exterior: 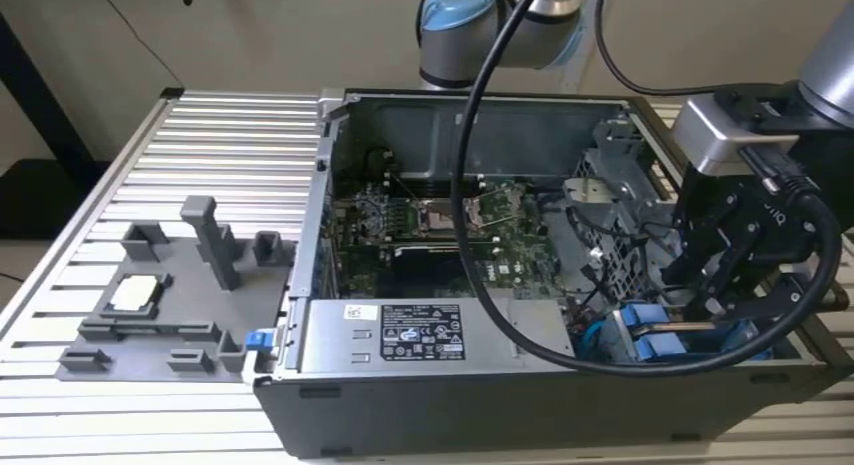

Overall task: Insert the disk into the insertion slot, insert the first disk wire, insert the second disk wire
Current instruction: 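Insert the disk into the insertion slot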

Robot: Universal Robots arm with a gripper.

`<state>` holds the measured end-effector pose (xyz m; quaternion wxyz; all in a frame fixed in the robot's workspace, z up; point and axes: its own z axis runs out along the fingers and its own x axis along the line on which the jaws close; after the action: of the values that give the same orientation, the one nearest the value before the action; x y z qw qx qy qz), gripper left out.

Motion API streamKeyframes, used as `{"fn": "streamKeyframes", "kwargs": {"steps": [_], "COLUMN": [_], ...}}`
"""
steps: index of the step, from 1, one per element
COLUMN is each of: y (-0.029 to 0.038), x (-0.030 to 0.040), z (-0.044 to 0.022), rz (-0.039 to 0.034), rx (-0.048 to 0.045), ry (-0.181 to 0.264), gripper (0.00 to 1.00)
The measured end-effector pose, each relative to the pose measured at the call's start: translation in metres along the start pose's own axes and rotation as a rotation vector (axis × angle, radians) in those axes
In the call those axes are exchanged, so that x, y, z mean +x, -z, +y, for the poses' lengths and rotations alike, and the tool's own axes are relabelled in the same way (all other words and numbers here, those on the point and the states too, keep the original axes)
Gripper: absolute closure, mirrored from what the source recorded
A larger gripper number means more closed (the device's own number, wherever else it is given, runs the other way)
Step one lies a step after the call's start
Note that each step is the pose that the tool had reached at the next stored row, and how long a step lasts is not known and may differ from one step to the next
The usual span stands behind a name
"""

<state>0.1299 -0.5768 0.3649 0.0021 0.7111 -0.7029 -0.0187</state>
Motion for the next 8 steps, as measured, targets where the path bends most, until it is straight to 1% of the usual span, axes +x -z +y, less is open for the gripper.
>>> {"fn": "streamKeyframes", "kwargs": {"steps": [6, 8], "y": [0.0192, 0.0236], "x": [-0.0005, -0.0006], "z": [0.0006, 0.0007], "rz": [0.0015, 0.0037], "rx": [-0.0001, -0.0004], "ry": [-0.001, -0.001], "gripper": [0.59, 0.59]}}
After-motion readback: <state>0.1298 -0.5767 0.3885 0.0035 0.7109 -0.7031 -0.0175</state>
